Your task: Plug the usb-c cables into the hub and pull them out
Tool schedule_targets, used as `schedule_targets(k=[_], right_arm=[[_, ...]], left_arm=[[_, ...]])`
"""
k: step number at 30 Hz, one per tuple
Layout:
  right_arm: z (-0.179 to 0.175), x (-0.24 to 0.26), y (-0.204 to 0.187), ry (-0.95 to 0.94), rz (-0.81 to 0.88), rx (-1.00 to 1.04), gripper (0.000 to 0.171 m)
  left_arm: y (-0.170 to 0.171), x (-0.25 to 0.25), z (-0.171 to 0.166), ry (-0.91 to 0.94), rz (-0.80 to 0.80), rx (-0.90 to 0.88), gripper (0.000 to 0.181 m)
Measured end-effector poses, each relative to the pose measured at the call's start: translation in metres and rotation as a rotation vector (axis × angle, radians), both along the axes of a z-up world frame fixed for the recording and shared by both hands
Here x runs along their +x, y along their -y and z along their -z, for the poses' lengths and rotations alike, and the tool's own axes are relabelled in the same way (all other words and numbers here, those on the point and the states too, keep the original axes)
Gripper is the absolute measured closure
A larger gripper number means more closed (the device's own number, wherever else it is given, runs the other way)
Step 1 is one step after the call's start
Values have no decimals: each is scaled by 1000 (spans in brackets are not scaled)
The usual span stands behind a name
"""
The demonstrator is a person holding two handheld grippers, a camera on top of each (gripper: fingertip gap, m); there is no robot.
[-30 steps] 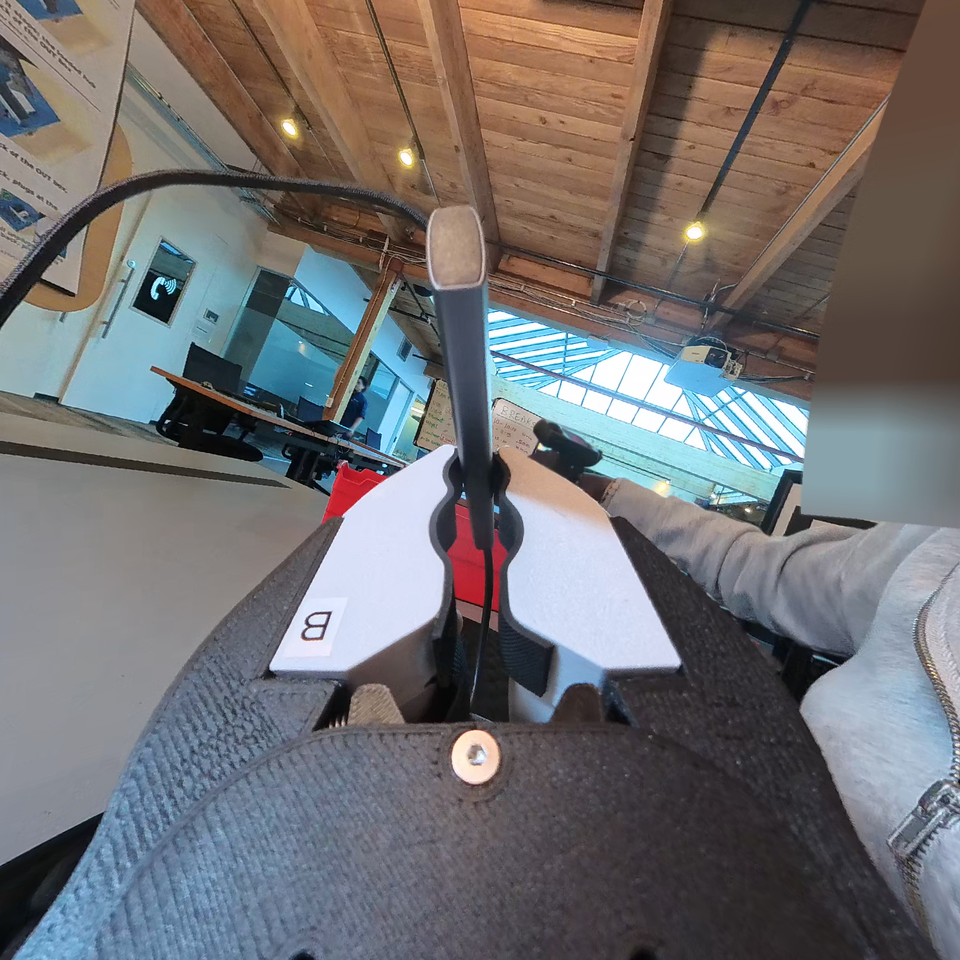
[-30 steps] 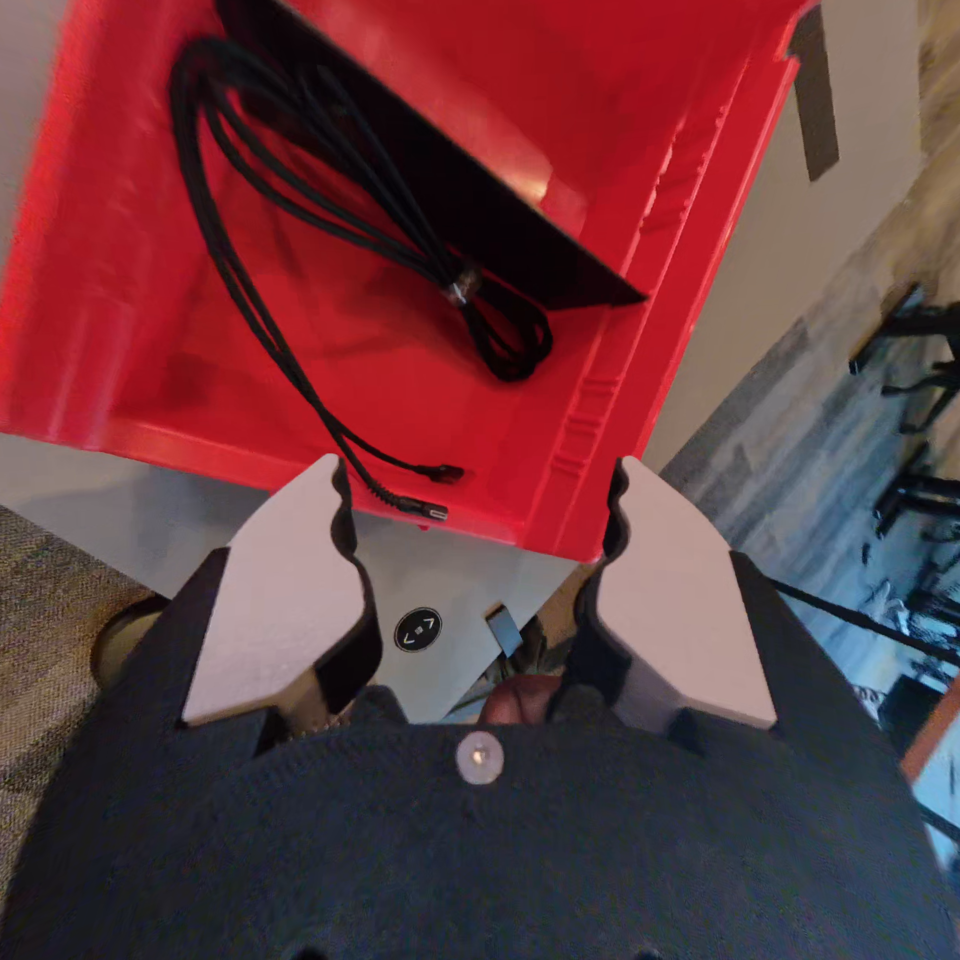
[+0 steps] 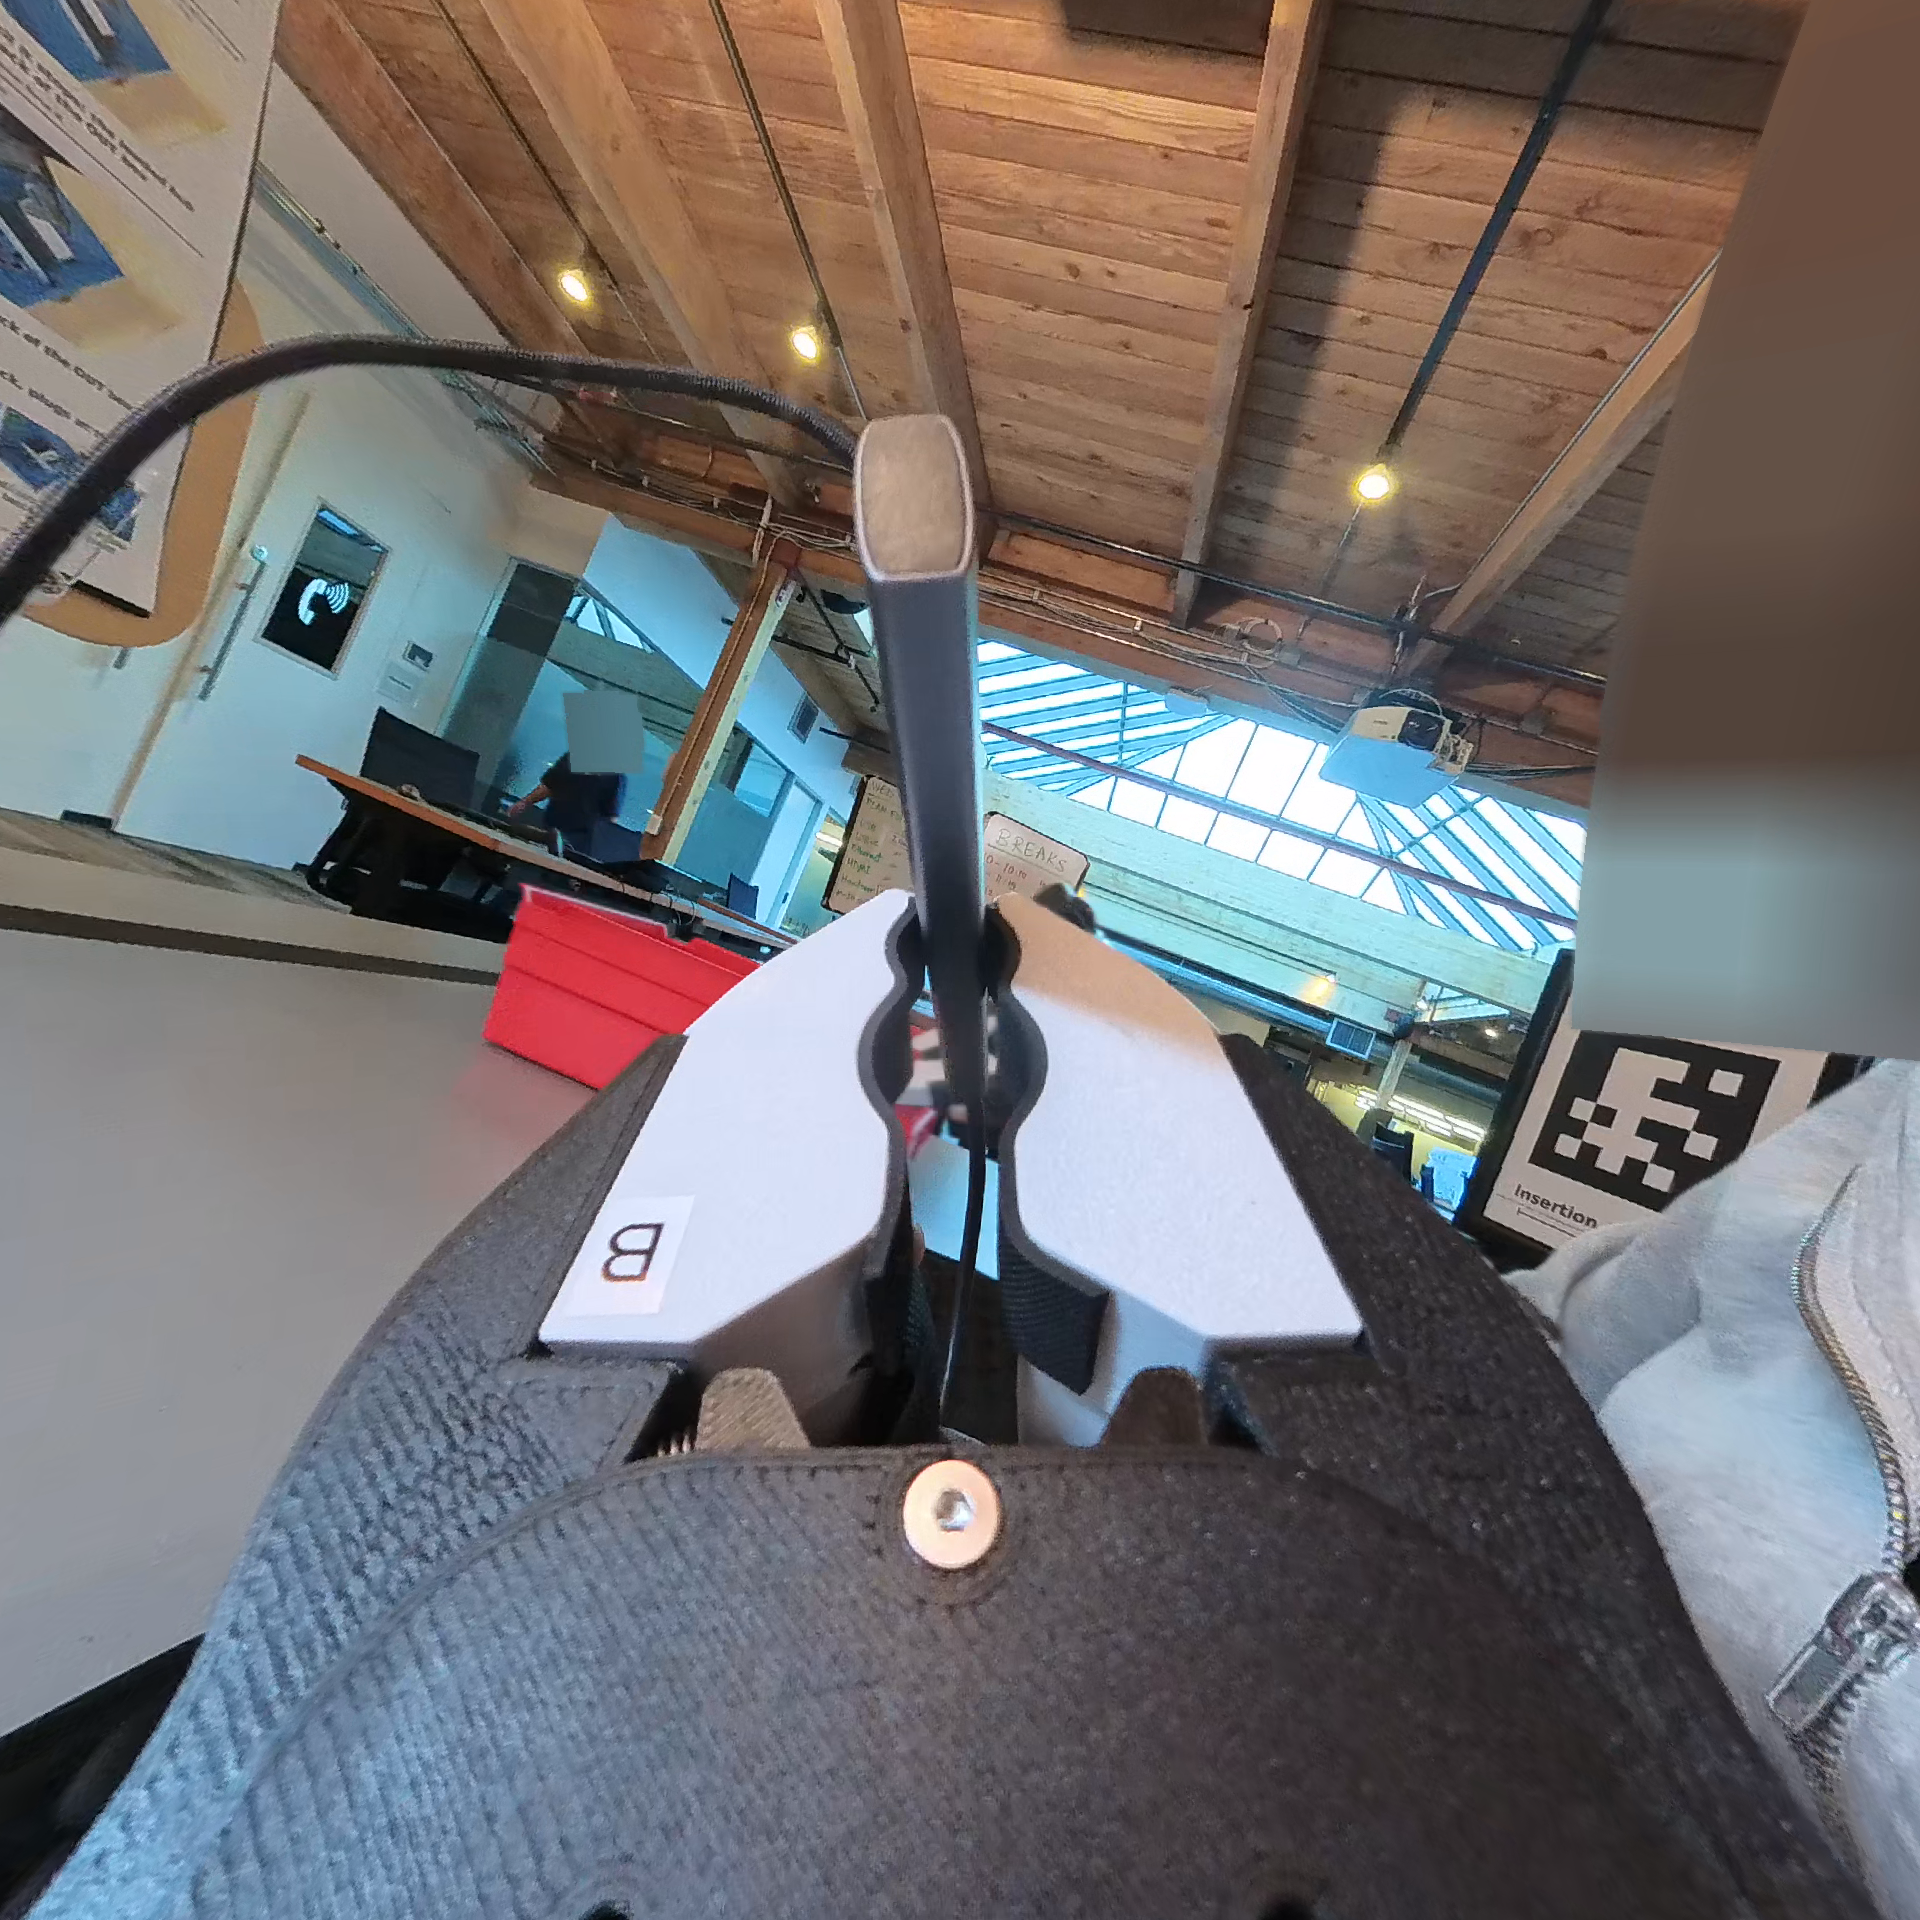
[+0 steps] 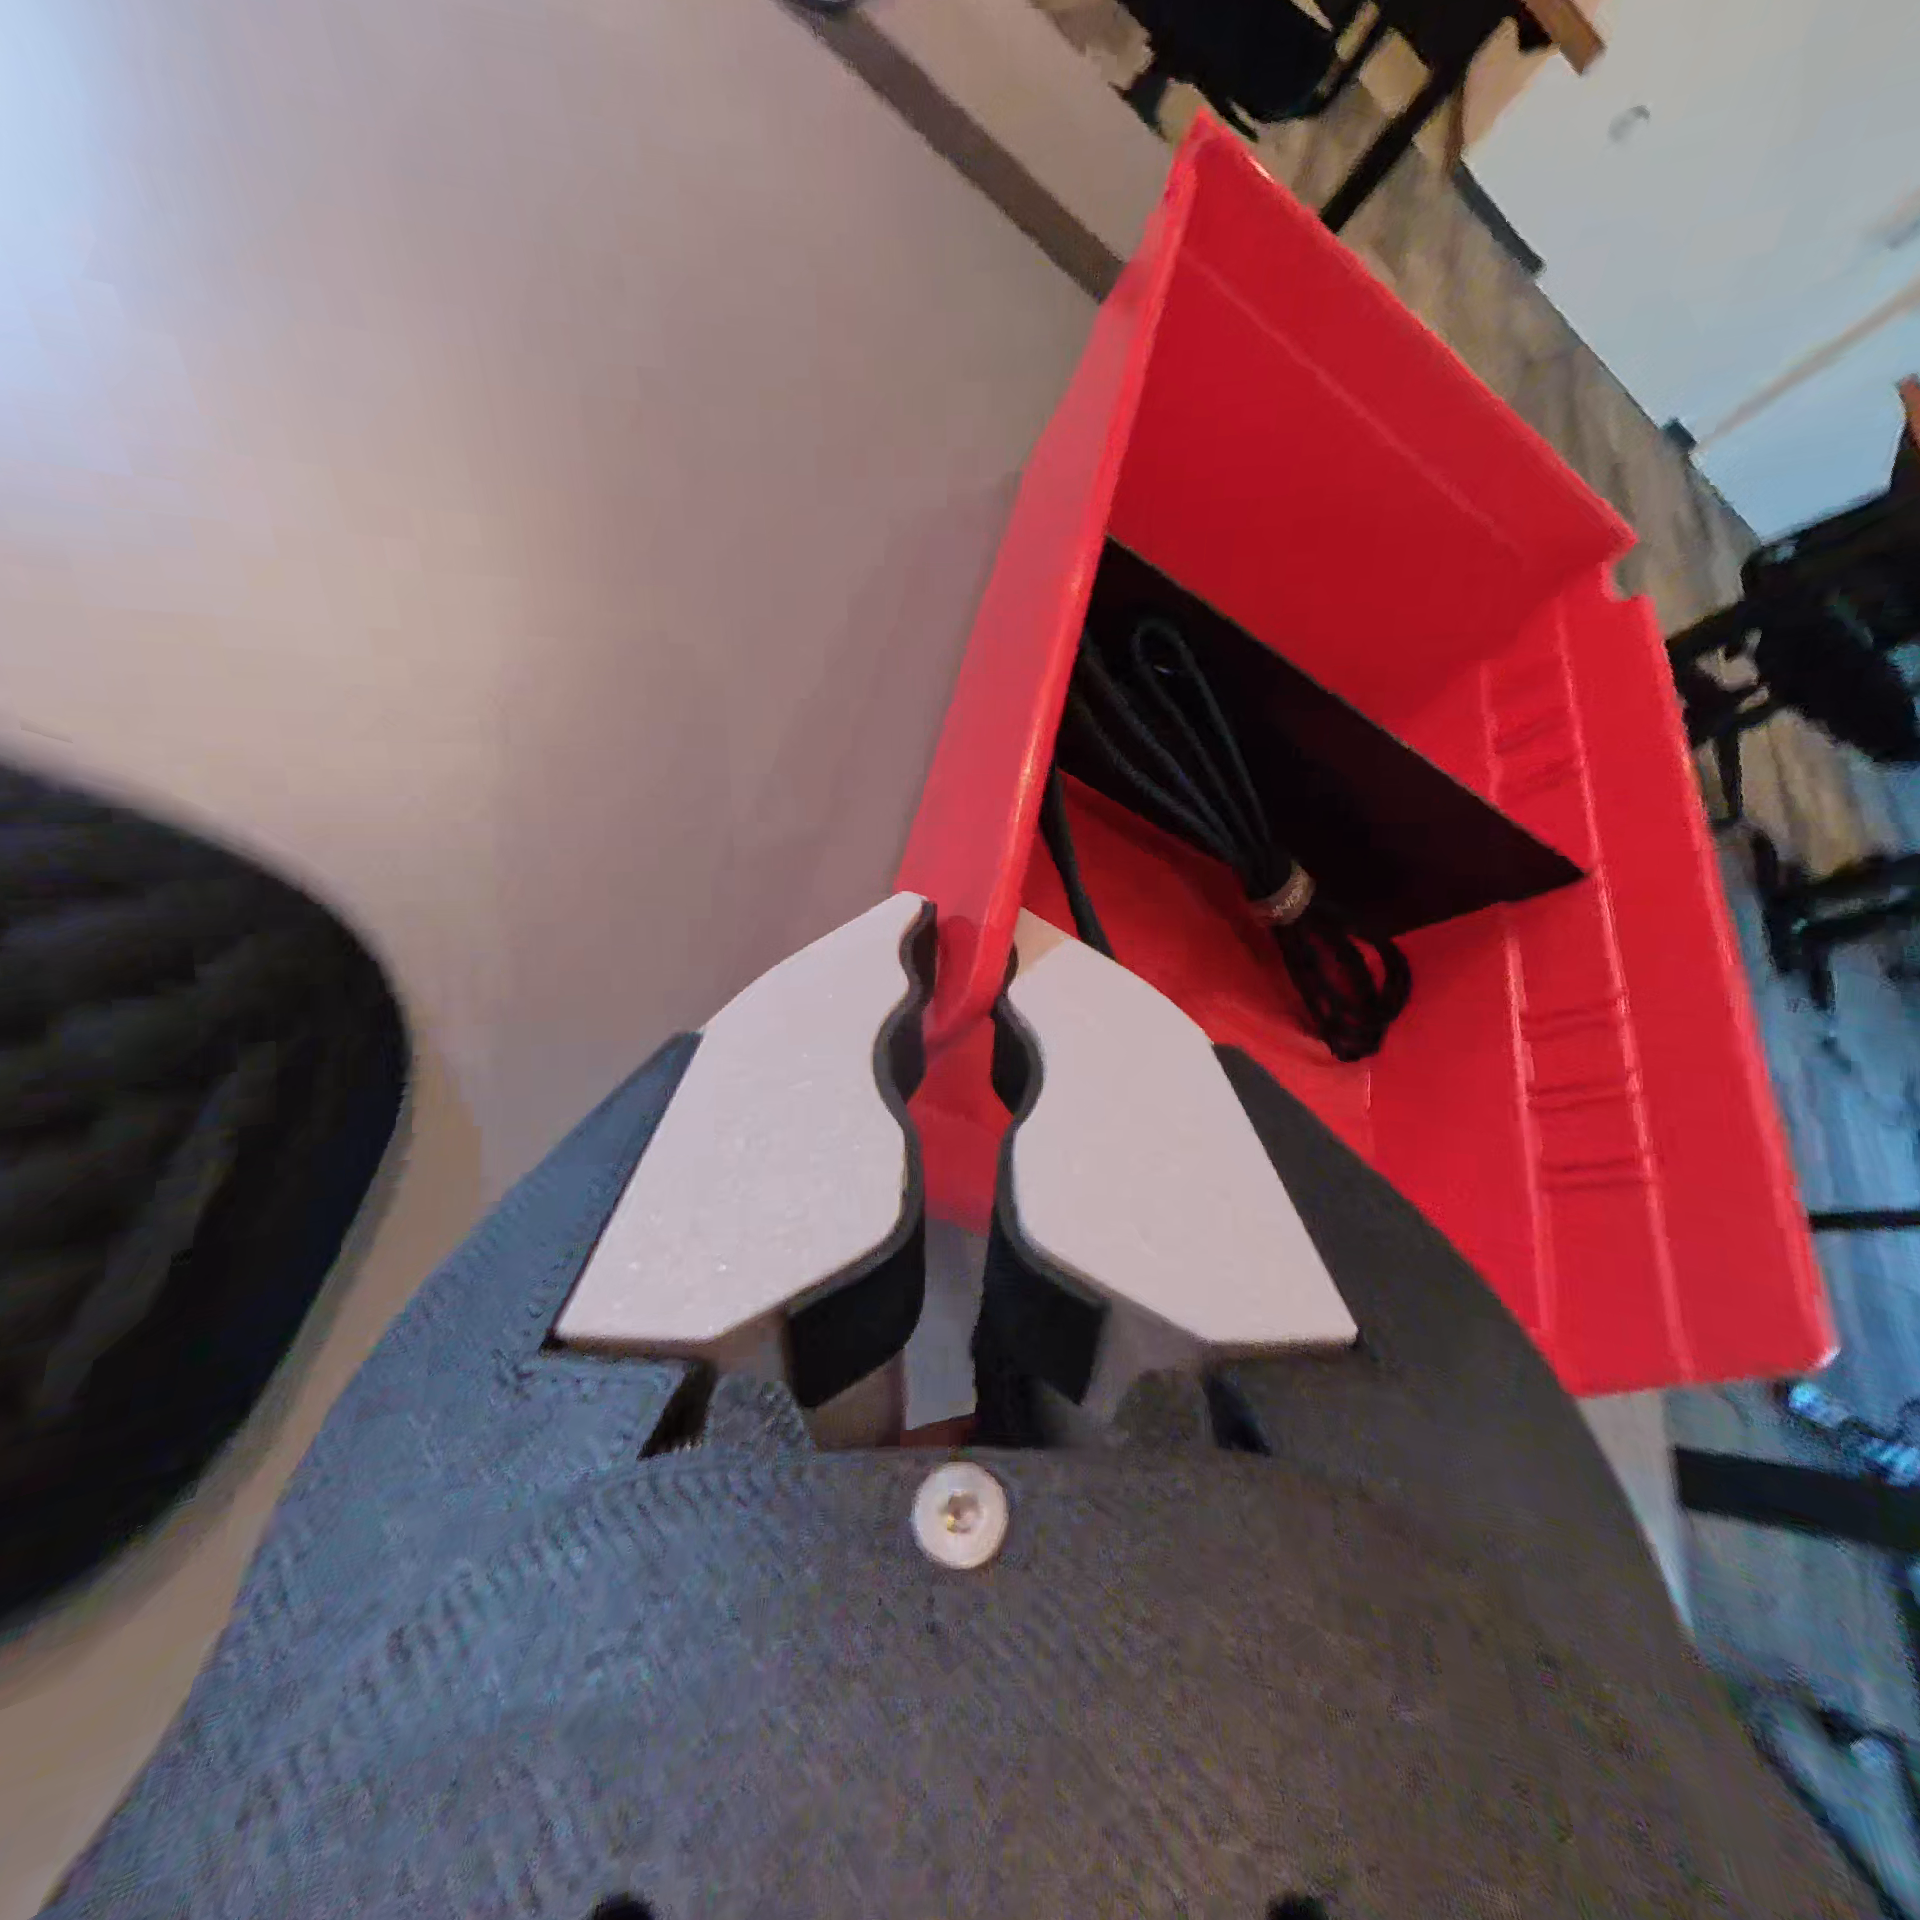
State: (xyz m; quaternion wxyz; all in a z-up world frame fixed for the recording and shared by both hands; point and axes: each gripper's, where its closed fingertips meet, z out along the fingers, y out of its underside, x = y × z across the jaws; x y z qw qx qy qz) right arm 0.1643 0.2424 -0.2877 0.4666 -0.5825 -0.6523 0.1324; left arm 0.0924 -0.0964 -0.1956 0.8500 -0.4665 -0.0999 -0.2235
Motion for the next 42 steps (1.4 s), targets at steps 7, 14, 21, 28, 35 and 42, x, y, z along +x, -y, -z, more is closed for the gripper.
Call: schedule_targets(k=[7, 14, 21, 28, 35, 42], right_arm=[[1, -59, -51, -248, 347, -289, 167], [2, -80, -68, -289, 477, -253, 168], [-59, -73, -17, -613, 265, -304, 119], [-125, -44, 250, -720, -774, -1370, 130], [-107, -54, 344, -406, -944, -1202, 127], [-96, -57, 348, -437, -941, -1081, 165]], left_arm=[[0, 0, 0, -1, -7, -5, 170], [-2, 0, 2, -8, -21, -21, 170], [-8, 2, 5, -19, -6, -77, 170], [-20, 24, 14, -130, 93, -189, 170], [-24, 54, 28, -274, 213, -309, 170], [-17, 45, 21, -203, 199, -242, 158]])
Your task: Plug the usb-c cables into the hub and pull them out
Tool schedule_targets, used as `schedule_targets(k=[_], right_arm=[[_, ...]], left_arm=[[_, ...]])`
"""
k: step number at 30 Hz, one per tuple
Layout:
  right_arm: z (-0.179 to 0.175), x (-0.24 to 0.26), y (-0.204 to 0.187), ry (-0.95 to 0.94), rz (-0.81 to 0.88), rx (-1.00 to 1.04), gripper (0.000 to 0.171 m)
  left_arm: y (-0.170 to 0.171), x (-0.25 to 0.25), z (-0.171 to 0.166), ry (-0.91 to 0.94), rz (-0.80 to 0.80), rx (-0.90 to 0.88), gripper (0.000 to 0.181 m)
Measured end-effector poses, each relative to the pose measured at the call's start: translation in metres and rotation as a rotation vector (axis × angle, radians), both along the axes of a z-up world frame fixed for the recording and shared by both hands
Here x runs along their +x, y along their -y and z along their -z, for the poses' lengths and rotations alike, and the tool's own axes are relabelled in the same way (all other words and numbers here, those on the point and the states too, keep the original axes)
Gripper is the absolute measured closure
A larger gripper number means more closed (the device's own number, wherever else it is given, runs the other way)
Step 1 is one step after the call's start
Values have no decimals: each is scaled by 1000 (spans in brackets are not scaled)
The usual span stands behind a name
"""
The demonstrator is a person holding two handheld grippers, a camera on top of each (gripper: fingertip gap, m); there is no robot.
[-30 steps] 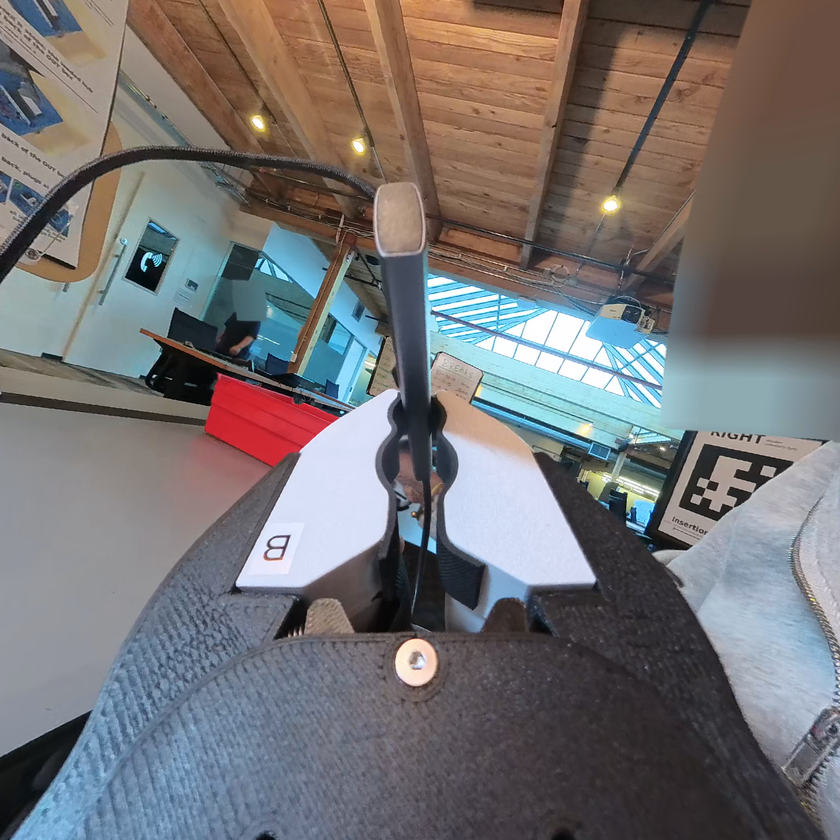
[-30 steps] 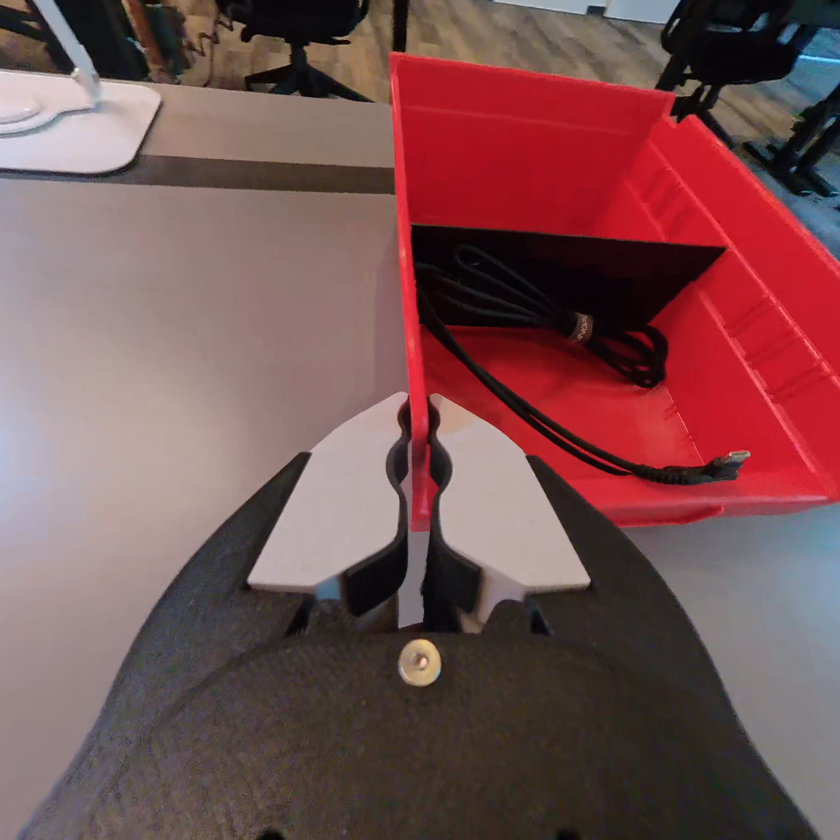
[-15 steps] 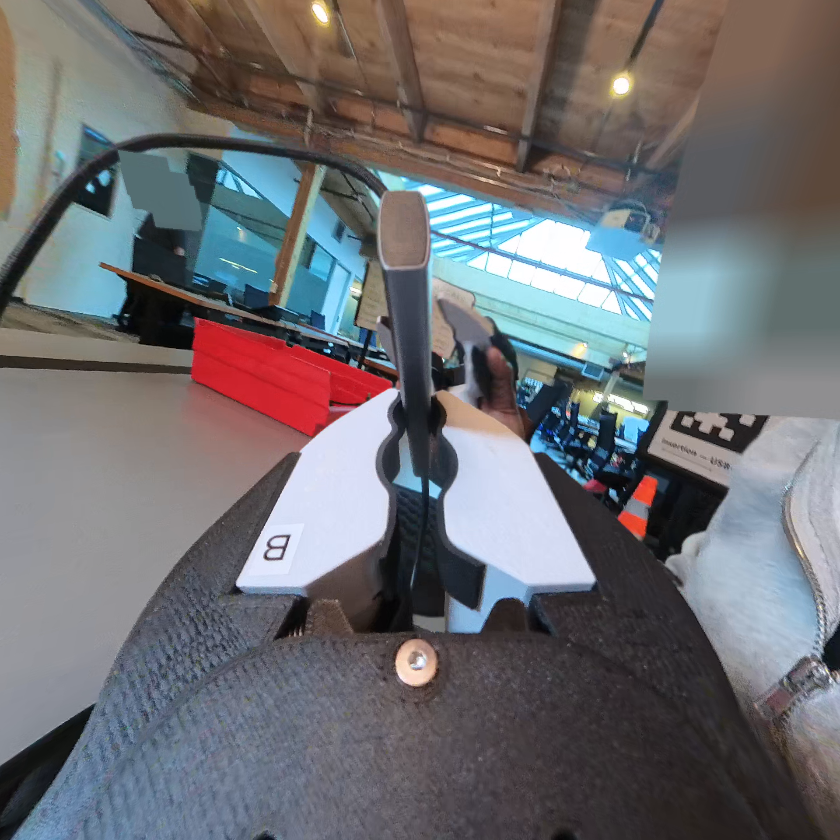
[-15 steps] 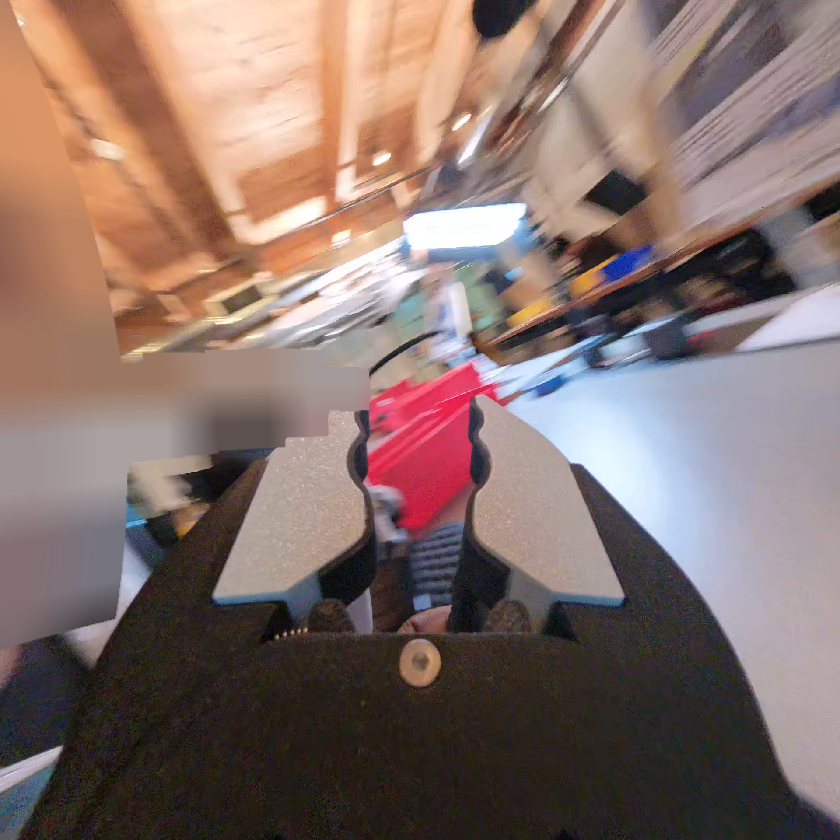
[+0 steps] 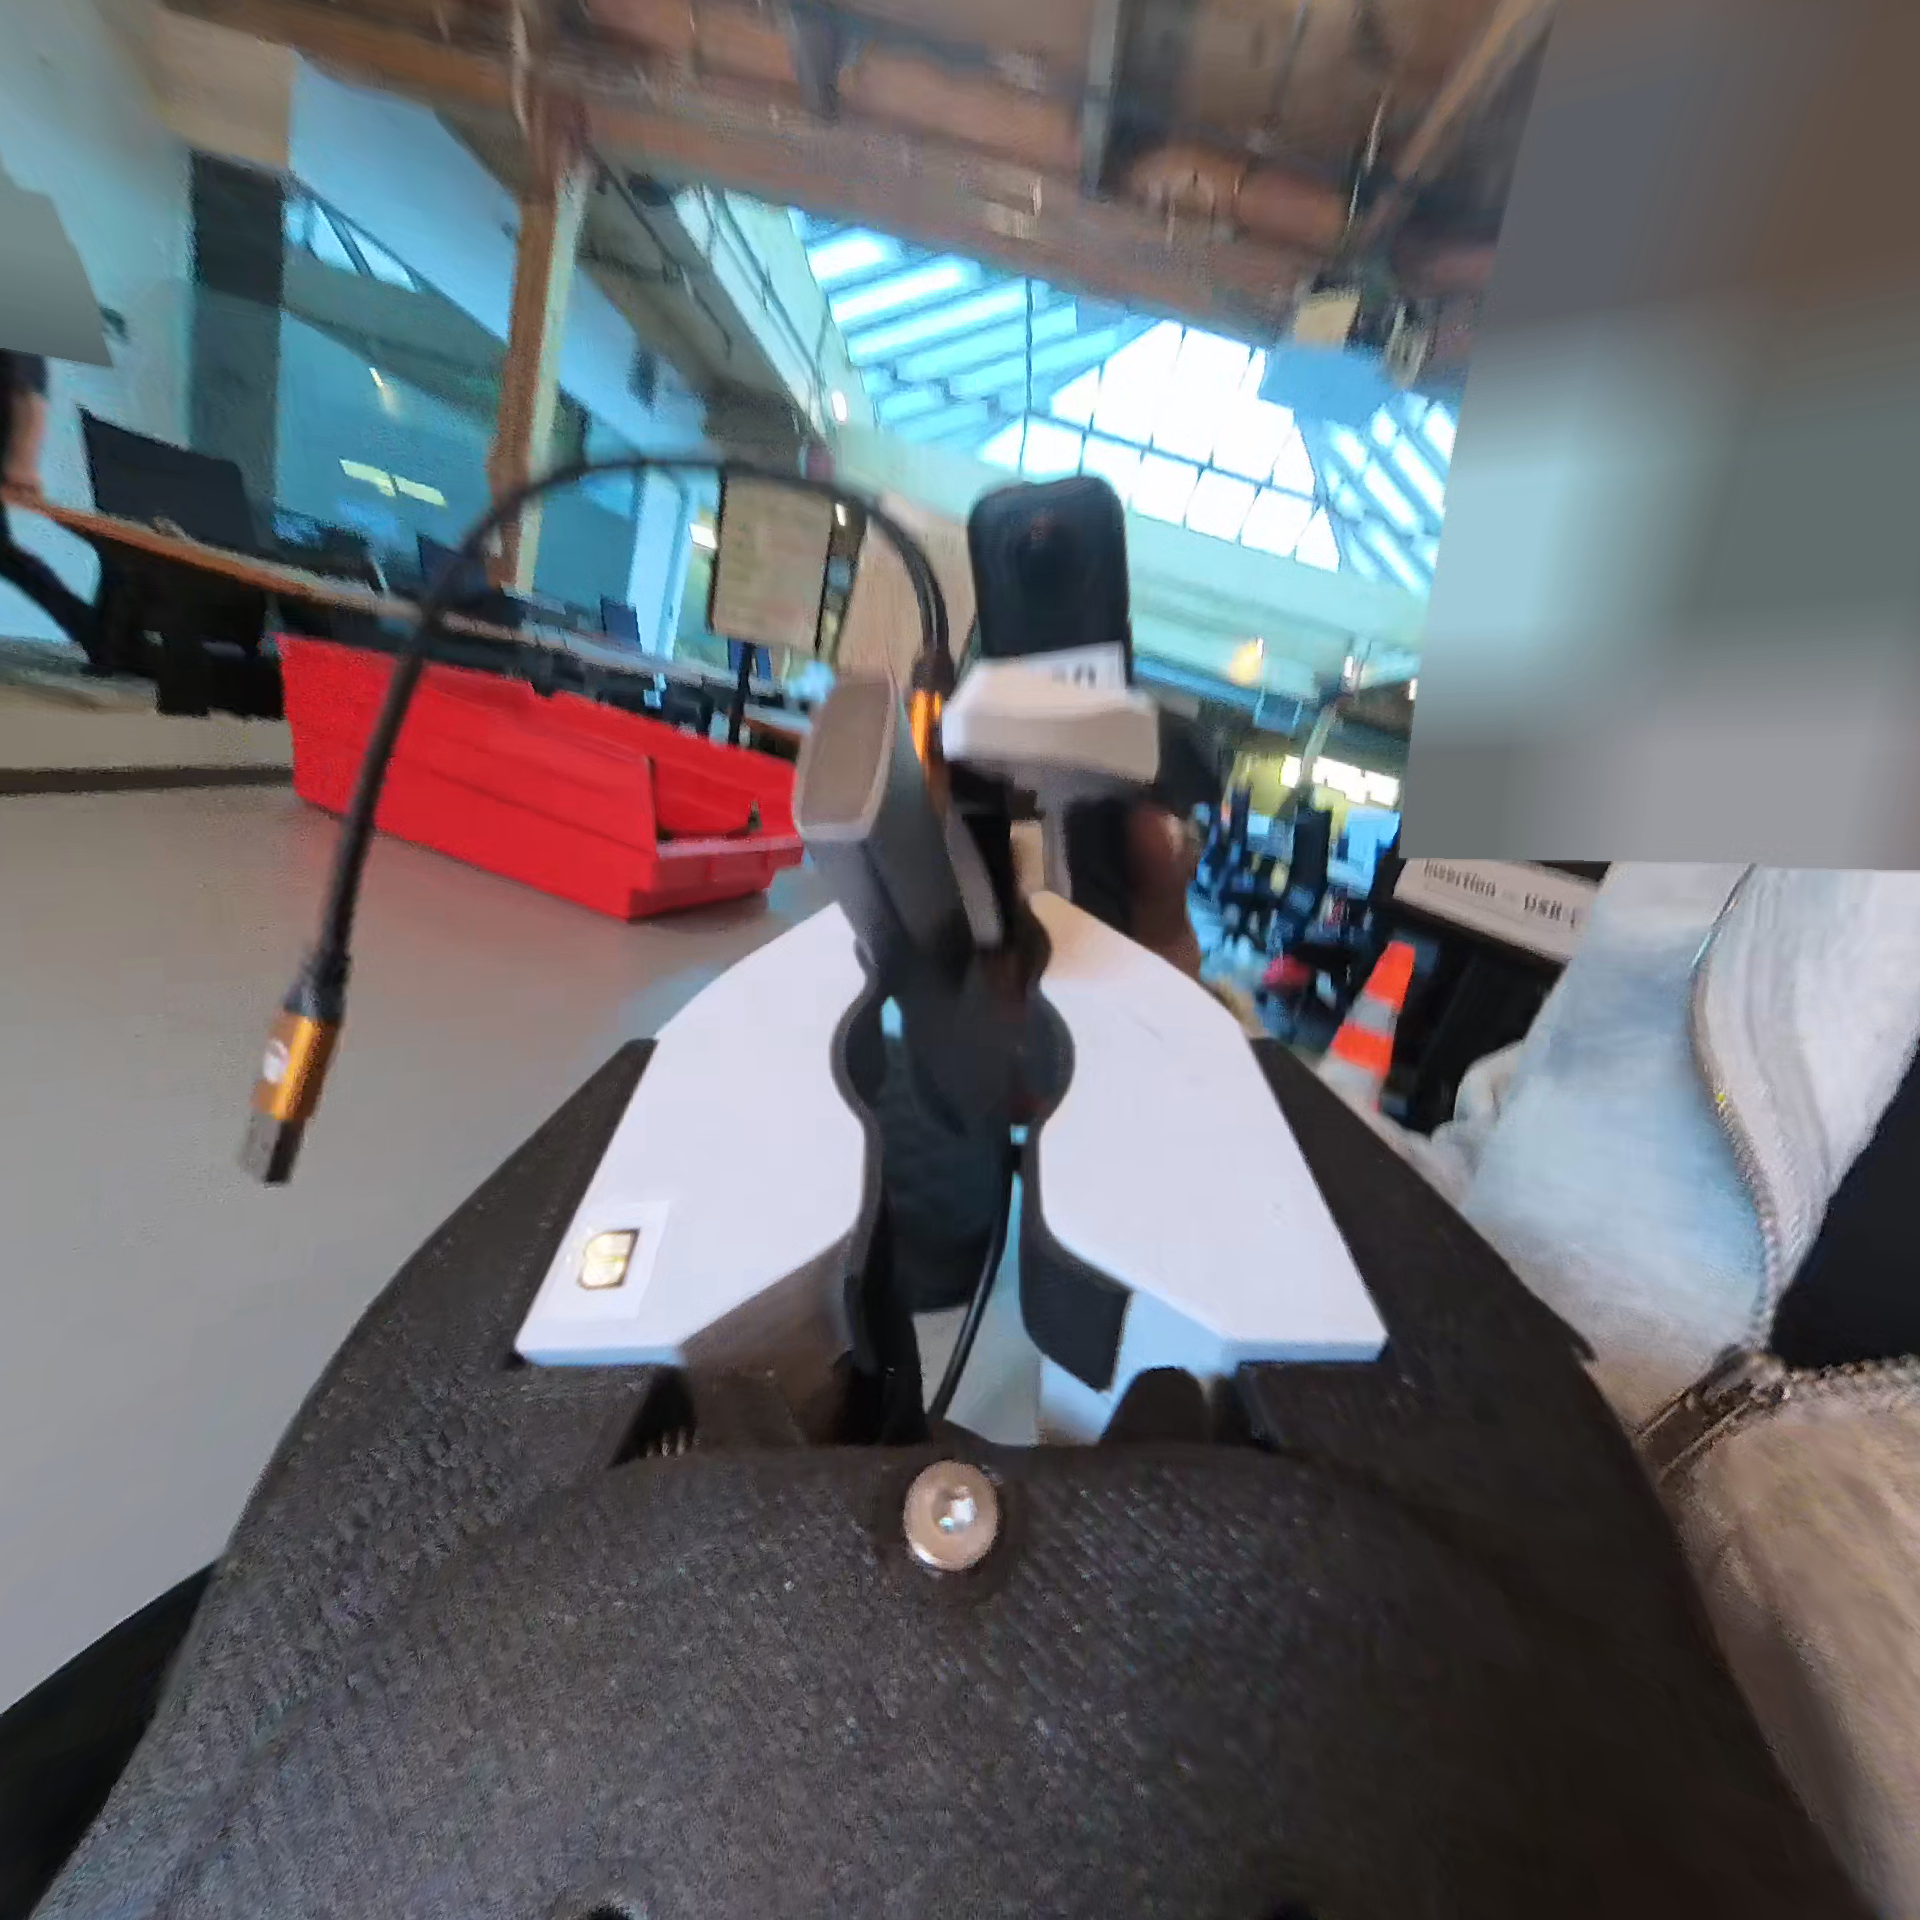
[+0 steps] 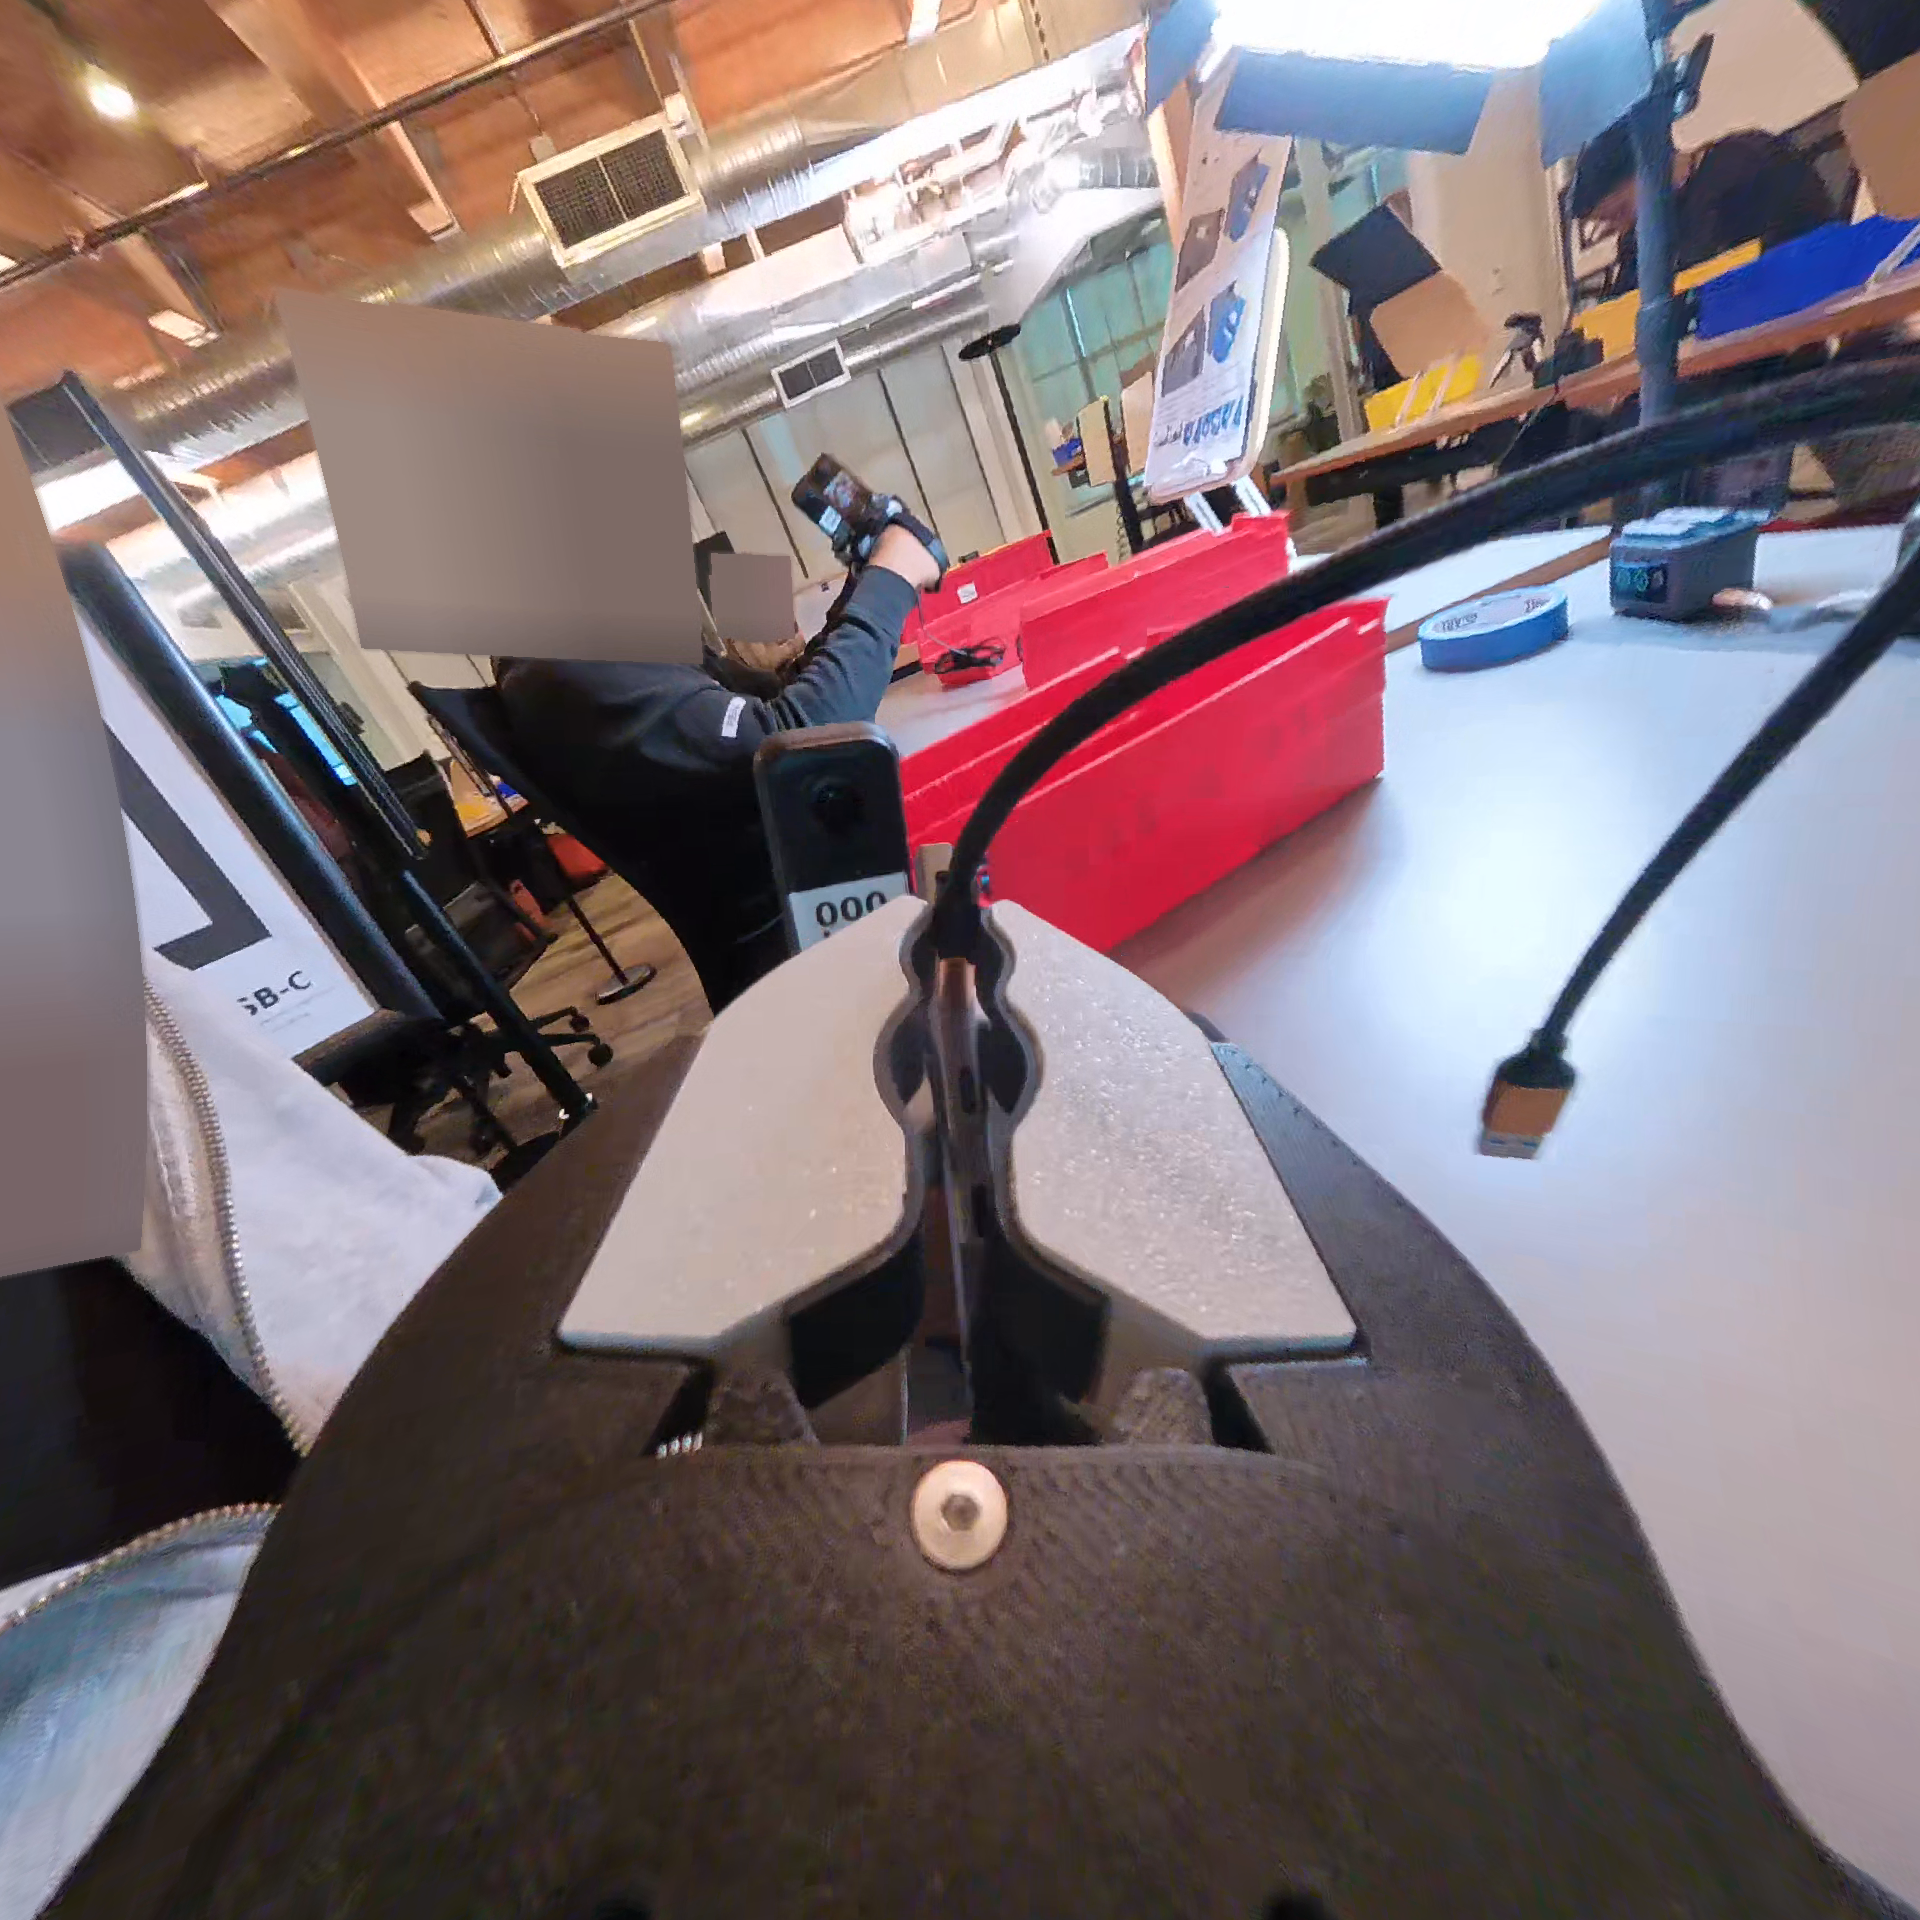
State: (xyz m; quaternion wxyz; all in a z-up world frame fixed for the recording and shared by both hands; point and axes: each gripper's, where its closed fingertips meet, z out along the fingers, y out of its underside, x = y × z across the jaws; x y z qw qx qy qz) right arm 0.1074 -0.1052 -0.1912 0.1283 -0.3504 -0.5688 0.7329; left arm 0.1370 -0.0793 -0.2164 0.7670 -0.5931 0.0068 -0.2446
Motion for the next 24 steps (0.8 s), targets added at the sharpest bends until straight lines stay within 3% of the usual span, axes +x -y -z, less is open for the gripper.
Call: schedule_targets(k=[4, 7, 13, 24], right_arm=[[5, 0, 0, 27, -27, -43, 165], [7, 0, -3, 31, -39, -68, 164], [6, -3, -11, 29, -48, -214, 165], [1, -9, -20, 20, 50, -208, 167]], left_arm=[[11, -22, -11, 147, -36, 98, 156], [8, -13, -8, 102, -1, 67, 169], [2, -16, -6, 54, -78, 33, 170], [1, -19, -6, 89, -92, 22, 169]])
